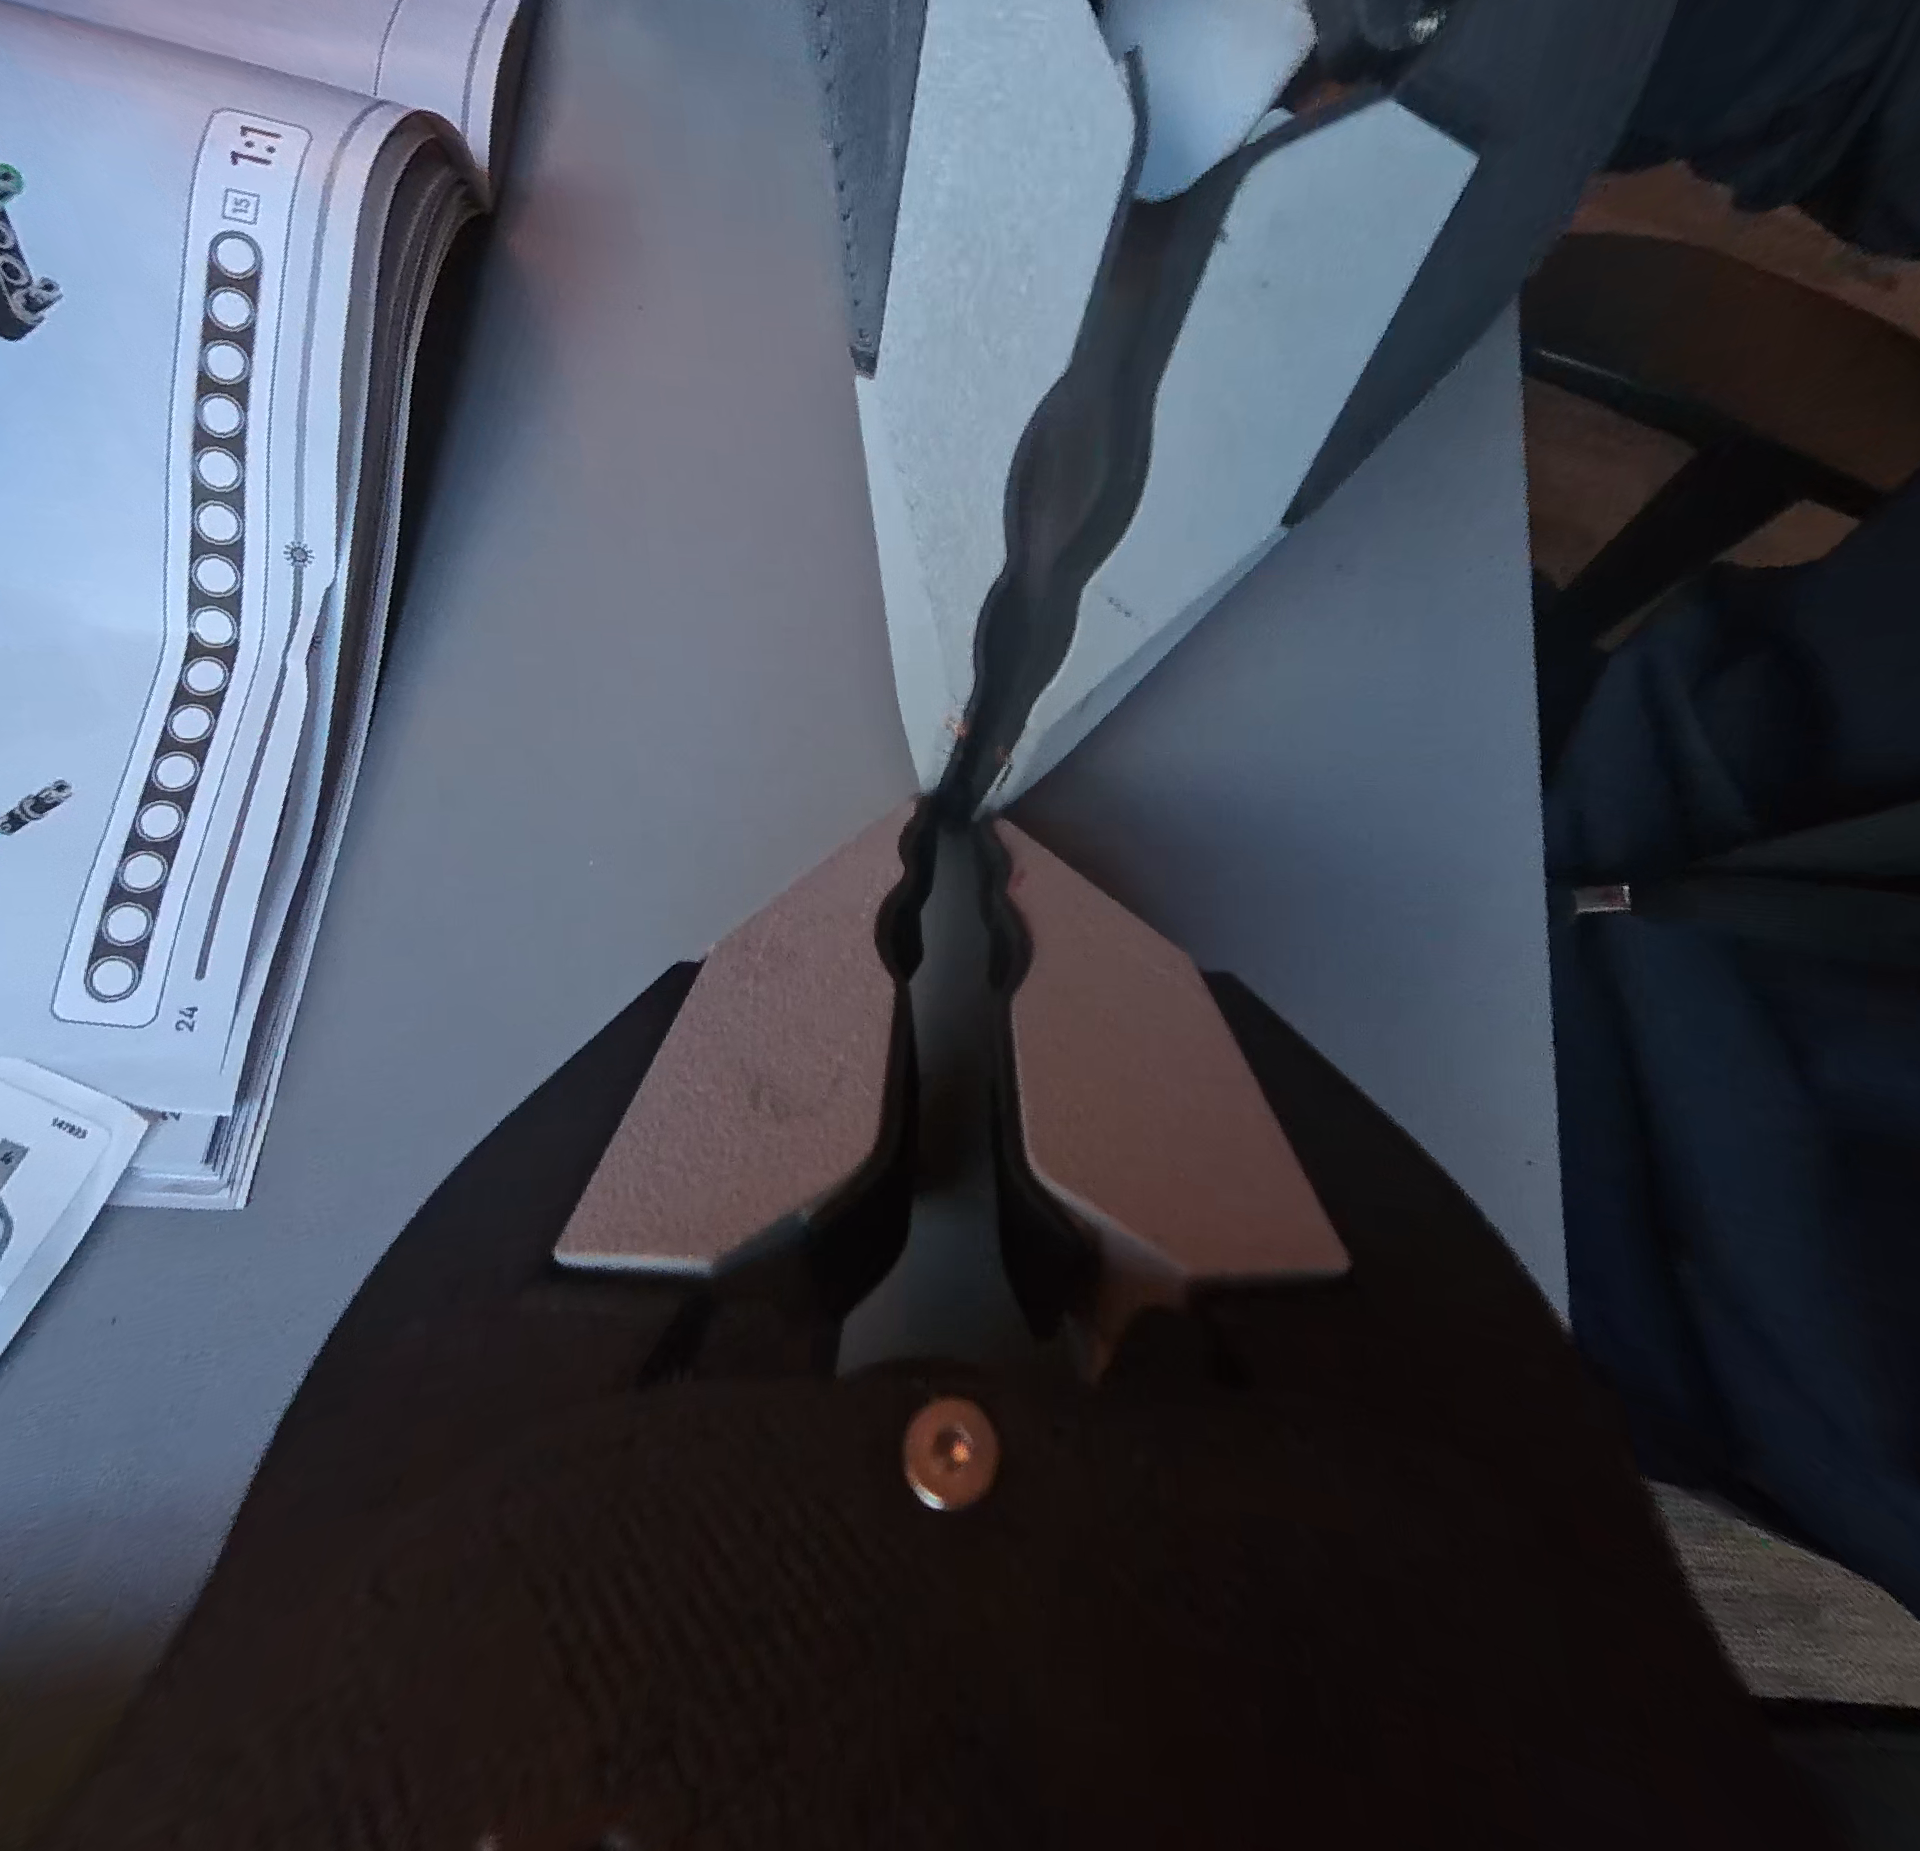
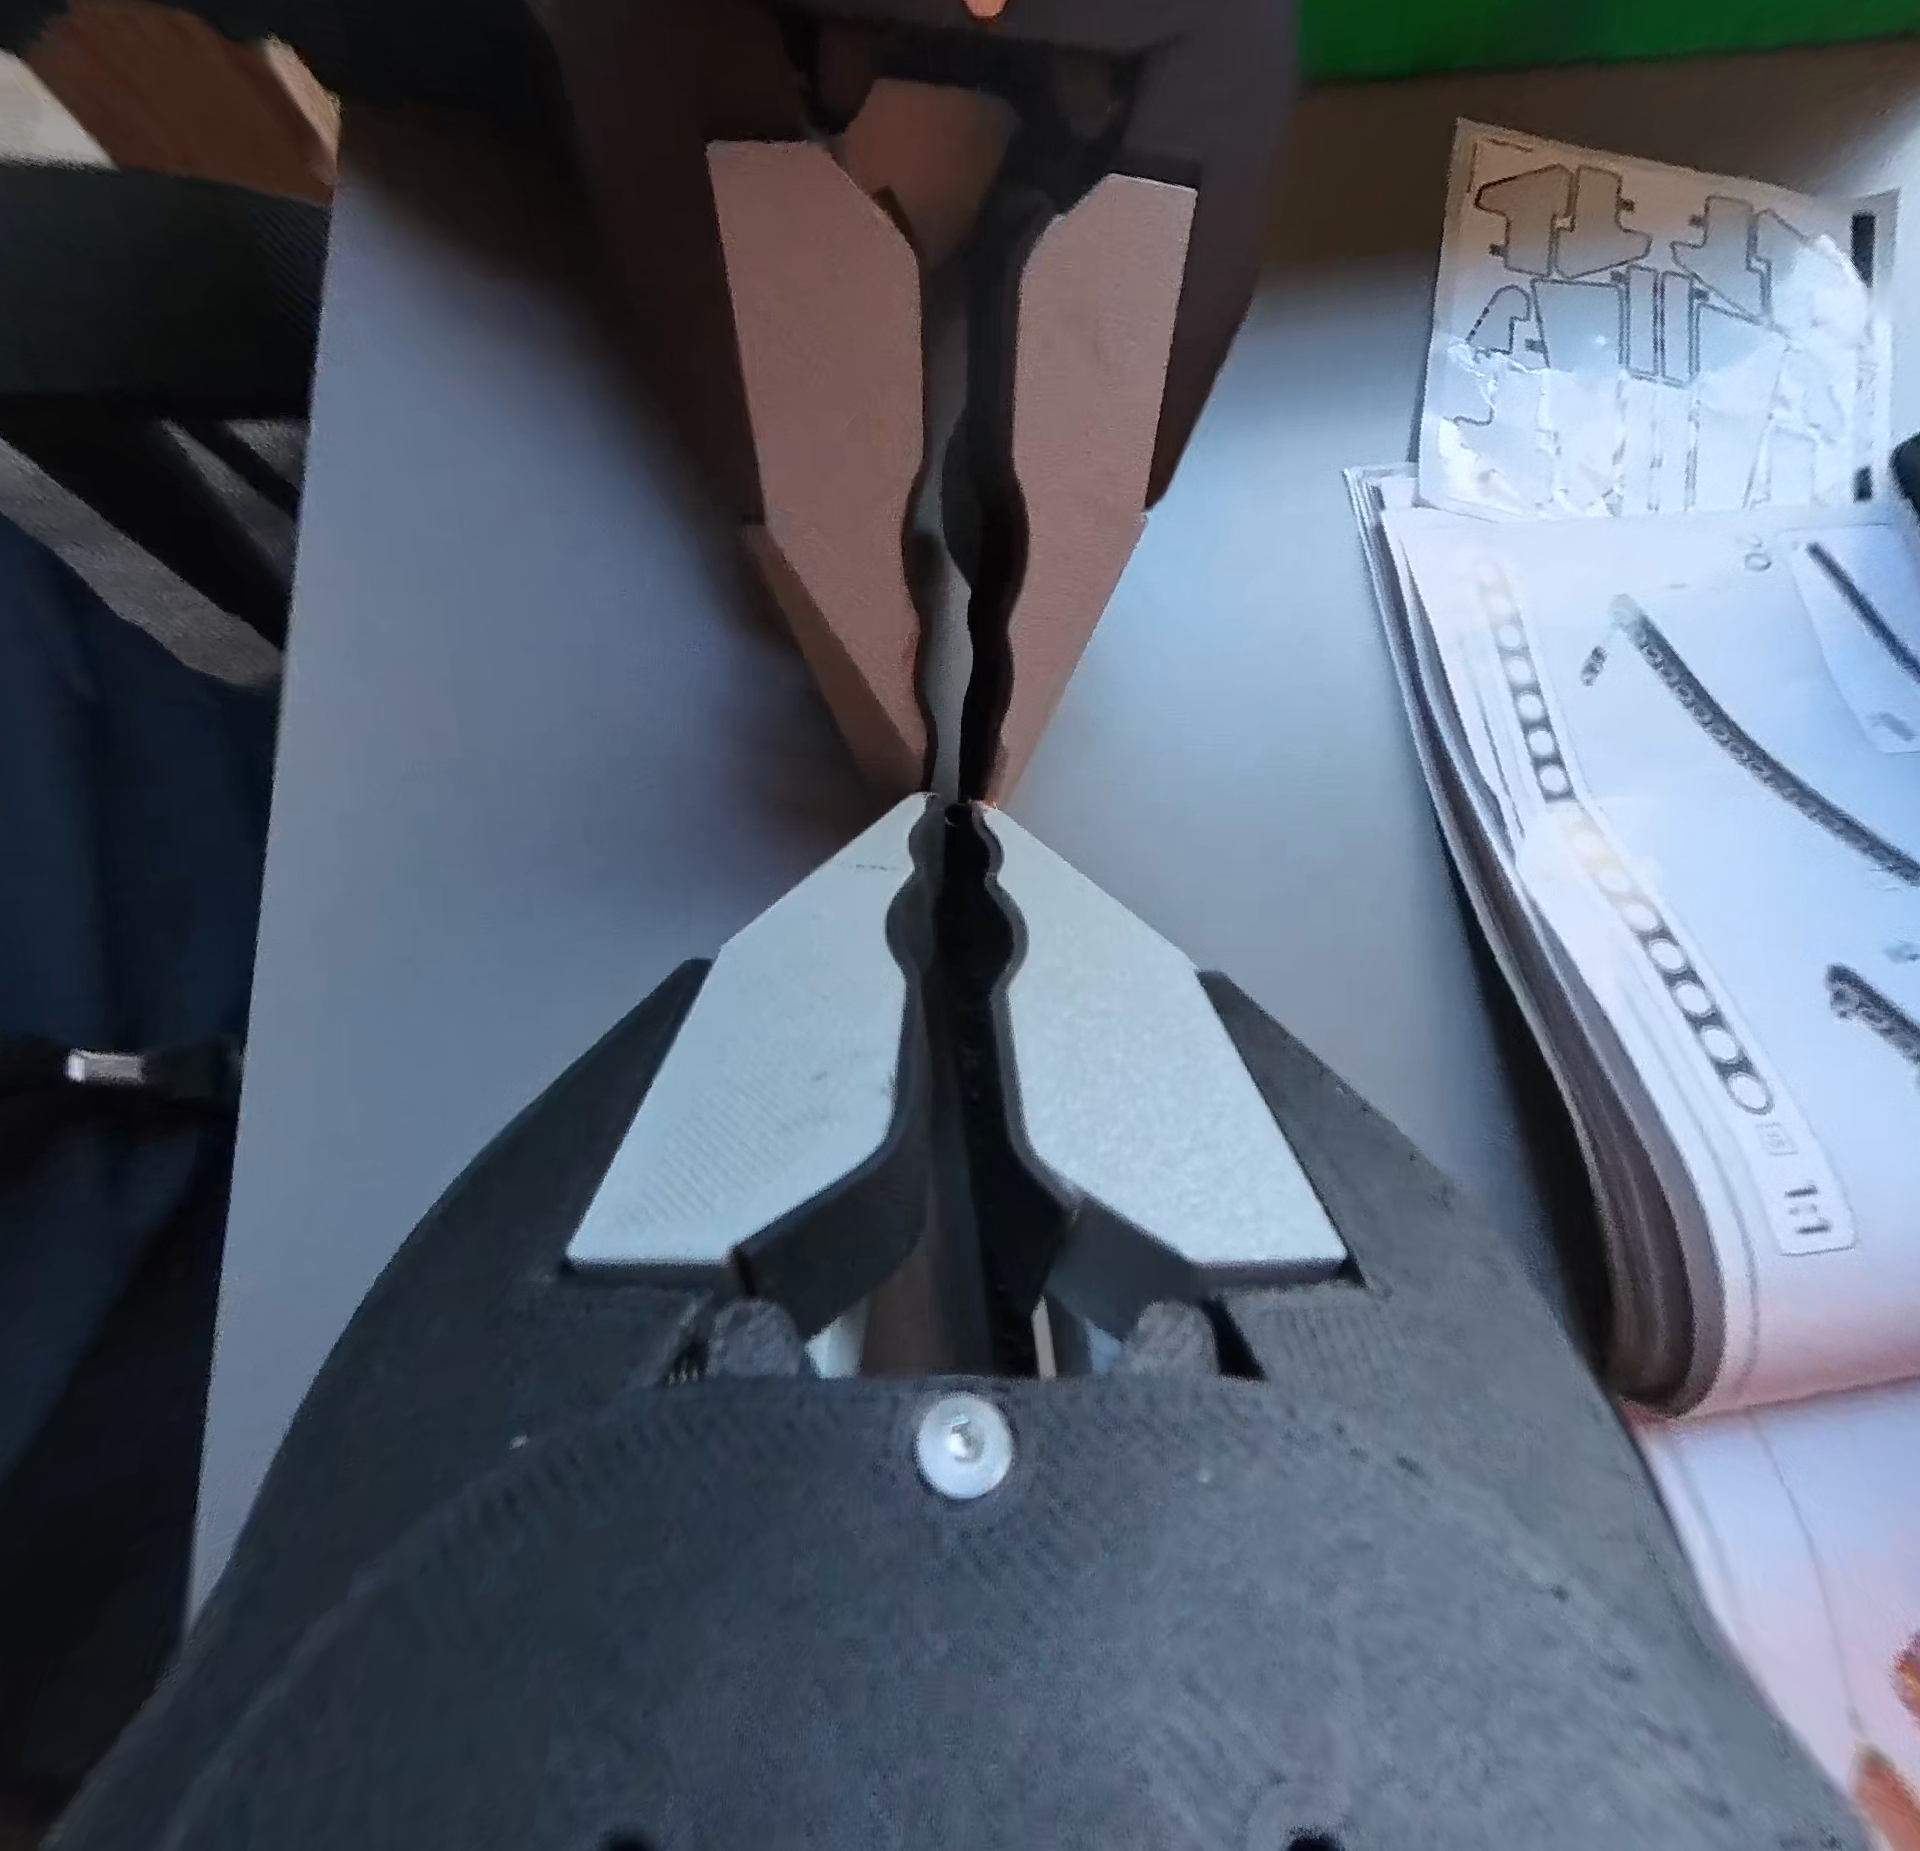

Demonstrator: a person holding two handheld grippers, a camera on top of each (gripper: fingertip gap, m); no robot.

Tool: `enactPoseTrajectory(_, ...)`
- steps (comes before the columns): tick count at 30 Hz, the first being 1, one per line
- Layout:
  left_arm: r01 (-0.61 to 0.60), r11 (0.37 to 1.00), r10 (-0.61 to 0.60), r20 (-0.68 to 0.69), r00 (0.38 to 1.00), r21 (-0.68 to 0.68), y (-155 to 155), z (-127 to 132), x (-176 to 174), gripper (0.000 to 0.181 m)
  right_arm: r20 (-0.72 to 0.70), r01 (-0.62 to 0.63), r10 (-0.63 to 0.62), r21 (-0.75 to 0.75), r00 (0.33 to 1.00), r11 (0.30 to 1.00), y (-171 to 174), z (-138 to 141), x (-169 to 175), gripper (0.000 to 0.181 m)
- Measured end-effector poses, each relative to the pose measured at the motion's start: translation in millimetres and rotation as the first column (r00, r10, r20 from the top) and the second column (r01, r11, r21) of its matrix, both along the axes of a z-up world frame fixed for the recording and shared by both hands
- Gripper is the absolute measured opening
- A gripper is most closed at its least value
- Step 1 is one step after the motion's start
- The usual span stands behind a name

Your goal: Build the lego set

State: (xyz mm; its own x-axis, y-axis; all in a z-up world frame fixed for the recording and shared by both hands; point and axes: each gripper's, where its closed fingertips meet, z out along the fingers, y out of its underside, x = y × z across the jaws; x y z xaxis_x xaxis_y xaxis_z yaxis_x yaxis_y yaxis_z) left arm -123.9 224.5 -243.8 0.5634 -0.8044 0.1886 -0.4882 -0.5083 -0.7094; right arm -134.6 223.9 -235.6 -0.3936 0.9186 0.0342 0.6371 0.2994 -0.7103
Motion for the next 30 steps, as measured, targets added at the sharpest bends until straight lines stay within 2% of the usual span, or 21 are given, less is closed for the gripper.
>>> enactPoseTrajectory(1, 0.001, 1.0, -0.001, 0.004, 1.0, -0.004, 0.0, 0.2, -0.4, 0.005, 0.001, 0.018, -0.018, -0.06, 1.0, 0.998, -0.2, 0.4, -0.4, 0.001)
enactPoseTrajectory(3, 0.019, 1.0, -0.019, 0.001, 1.0, -0.001, -2.3, 0.1, 0.0, 0.001, -0.008, -0.003, 0.002, -0.142, 1.0, 0.99, -3.1, 1.6, 1.2, 0.001)
enactPoseTrajectory(8, 0.012, 1.0, -0.012, -0.013, 1.0, 0.014, -0.4, -0.3, -1.4, 0.0, -0.102, 0.007, -0.03, -0.216, 0.994, 0.976, 1.3, 20.5, -1.4, 0.001)
enactPoseTrajectory(14, 0.001, 1.0, 0.0, -0.018, 1.0, 0.012, 1.8, 0.3, -4.6, 0.0, -0.139, 0.031, -0.063, -0.223, 0.988, 0.974, 8.7, 30.5, 0.9, 0.001)
enactPoseTrajectory(17, -0.035, 0.997, 0.038, -0.03, 0.999, 0.072, 11.2, 4.2, -5.8, 0.01, -0.167, 0.028, -0.079, -0.286, 0.983, 0.958, 8.4, 39.7, -0.2, 0.001)
enactPoseTrajectory(20, -0.033, 0.994, 0.027, 0.066, 0.997, 0.102, 11.9, 18.8, 6.0, 0.015, -0.186, 0.019, -0.092, -0.361, 0.978, 0.932, 9.2, 47.1, 0.0, 0.001)
enactPoseTrajectory(23, -0.051, 0.994, 0.035, 0.163, 0.986, 0.095, 13.6, 31.1, 11.9, 0.006, -0.19, 0.008, -0.095, -0.412, 0.977, 0.911, 8.0, 49.6, -0.3, 0.001)
enactPoseTrajectory(30, -0.052, 0.999, 0.047, 0.271, 0.961, 0.009, 10.8, 36.8, 14.6, 0.005, -0.212, -0.017, -0.082, -0.425, 0.974, 0.905, 6.2, 52.5, -1.6, 0.002)
